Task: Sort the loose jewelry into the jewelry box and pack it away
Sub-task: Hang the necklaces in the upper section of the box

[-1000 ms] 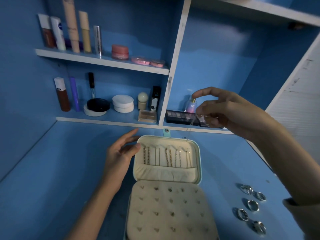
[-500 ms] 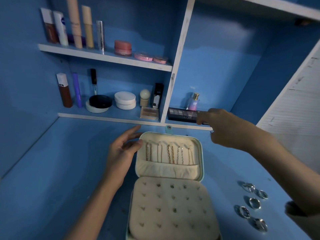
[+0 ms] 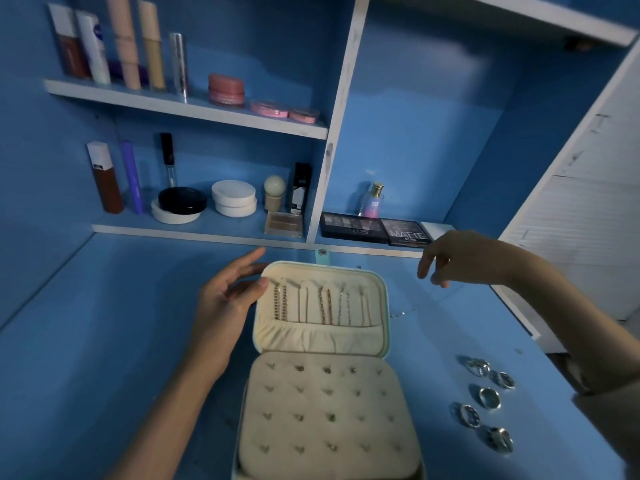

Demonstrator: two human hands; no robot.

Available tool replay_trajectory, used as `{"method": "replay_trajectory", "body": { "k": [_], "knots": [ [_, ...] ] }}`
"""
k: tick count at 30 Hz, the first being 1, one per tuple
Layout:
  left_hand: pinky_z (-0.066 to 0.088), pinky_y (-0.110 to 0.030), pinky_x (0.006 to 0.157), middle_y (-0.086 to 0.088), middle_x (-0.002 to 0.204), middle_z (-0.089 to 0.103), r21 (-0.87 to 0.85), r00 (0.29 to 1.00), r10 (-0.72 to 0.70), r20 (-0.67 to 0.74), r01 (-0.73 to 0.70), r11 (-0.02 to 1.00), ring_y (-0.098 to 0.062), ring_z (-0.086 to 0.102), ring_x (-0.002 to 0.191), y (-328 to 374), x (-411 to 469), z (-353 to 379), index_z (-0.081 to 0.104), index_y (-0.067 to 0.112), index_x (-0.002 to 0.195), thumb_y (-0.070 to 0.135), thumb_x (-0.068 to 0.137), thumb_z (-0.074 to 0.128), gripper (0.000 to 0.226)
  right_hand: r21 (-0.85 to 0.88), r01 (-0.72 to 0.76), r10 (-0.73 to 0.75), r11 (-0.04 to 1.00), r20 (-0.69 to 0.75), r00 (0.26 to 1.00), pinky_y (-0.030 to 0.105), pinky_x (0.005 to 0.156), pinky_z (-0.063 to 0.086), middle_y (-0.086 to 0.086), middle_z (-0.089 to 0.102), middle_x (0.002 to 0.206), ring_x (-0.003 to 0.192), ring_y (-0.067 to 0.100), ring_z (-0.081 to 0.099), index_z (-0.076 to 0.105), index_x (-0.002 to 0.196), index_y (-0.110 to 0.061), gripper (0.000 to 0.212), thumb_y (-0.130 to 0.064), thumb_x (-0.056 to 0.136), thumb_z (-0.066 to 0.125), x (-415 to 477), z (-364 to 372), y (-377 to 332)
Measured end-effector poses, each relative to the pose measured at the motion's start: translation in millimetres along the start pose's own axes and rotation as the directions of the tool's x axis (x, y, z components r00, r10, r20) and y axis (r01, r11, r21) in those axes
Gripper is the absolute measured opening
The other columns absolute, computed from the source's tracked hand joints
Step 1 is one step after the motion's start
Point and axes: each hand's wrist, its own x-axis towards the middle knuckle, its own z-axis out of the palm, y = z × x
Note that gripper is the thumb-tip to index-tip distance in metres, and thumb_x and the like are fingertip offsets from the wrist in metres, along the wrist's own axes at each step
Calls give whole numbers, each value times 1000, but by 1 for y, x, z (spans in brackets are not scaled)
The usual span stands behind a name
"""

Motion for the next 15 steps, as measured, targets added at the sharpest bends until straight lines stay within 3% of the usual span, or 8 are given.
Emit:
{"method": "replay_trajectory", "body": {
  "k": [2,4,6,10,15],
  "knots": [
    [50,-25,82,5,99,70,4,1000,-1,3,1,1000,-9,67,94,0,0,0,64,36,105,-2,87,59,42,226,-13,16,974,-14,1000,17,52,35,-4,63,61,48,0,47,68,83,-26,21,-7,83,60,-2,-2,2],
    [50,-26,83,5,99,71,2,1000,-1,3,1,1000,-9,67,94,0,0,0,64,37,104,-1,87,59,42,569,-13,39,822,-33,999,18,45,32,4,58,62,46,10,40,70,89,-16,17,-2,84,61,-7,-5,4],
    [50,-27,84,5,99,71,-2,1000,-6,1,6,1000,-10,67,95,0,0,0,65,38,103,-1,87,60,42,750,33,19,661,-61,998,18,44,33,6,59,65,49,13,39,70,93,-14,17,-2,84,62,-15,-10,2],
    [49,-26,84,5,97,71,-2,1000,-11,-2,11,1000,-9,66,94,-1,0,0,65,37,103,-1,87,59,42,854,152,-80,497,-129,988,18,46,36,11,63,73,51,12,42,67,99,-11,26,4,80,61,-32,-27,-14],
    [48,-23,84,3,102,70,7,1000,-6,-1,6,1000,-5,66,93,1,-1,1,65,36,104,0,87,60,41,844,322,-185,429,-267,946,20,46,35,12,68,79,49,14,41,65,102,-13,32,10,82,55,-51,-50,-41]
  ]
}}
